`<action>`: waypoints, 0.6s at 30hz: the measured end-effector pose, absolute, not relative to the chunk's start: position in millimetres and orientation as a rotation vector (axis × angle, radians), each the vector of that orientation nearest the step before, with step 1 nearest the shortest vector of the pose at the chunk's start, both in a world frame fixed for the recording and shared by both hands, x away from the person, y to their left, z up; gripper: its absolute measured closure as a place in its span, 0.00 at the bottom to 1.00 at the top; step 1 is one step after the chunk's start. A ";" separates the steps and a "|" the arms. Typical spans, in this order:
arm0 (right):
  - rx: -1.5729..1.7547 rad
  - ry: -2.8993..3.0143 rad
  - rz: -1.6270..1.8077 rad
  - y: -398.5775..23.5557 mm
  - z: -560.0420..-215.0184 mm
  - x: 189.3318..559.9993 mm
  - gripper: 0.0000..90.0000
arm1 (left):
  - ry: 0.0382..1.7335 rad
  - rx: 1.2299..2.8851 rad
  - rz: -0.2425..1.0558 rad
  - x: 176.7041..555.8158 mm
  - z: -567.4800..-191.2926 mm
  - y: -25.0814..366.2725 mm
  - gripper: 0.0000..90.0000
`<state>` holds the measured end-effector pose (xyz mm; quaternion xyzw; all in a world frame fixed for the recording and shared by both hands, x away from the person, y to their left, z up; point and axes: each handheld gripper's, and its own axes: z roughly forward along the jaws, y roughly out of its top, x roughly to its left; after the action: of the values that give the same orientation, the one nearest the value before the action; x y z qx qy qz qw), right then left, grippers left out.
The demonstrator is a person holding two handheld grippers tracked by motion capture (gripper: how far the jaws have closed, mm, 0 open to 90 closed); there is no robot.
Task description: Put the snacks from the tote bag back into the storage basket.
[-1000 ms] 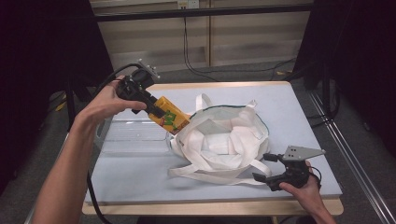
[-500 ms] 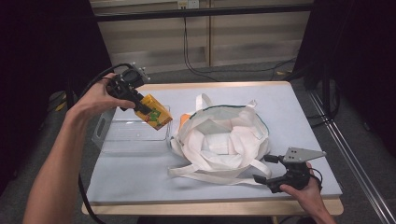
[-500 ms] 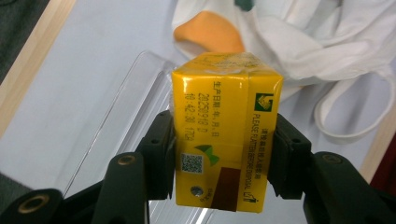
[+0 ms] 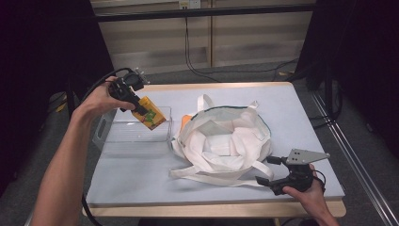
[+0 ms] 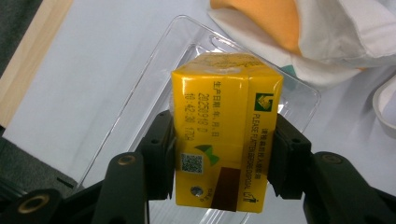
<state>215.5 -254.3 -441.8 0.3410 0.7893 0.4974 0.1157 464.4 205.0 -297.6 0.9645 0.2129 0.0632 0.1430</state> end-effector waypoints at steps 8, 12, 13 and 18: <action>0.993 2.309 1.464 -255.3 -441.2 214.5 0.16 | 0.534 2.880 0.212 475.3 -309.7 196.0 0.56; 0.993 2.306 1.464 -256.0 -440.9 214.0 0.16 | 0.495 2.894 0.215 477.5 -317.2 190.9 0.56; 0.992 2.306 1.464 -256.2 -440.9 214.1 0.16 | 0.485 2.891 0.206 477.8 -318.9 190.2 0.56; 0.995 2.306 1.465 -256.5 -440.8 214.0 0.16 | 0.467 2.913 0.202 480.2 -326.0 185.6 0.56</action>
<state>214.0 -256.5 -440.8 0.3400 0.7876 0.5004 0.1170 480.2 185.6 -326.0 0.9809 0.1573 0.0681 0.0919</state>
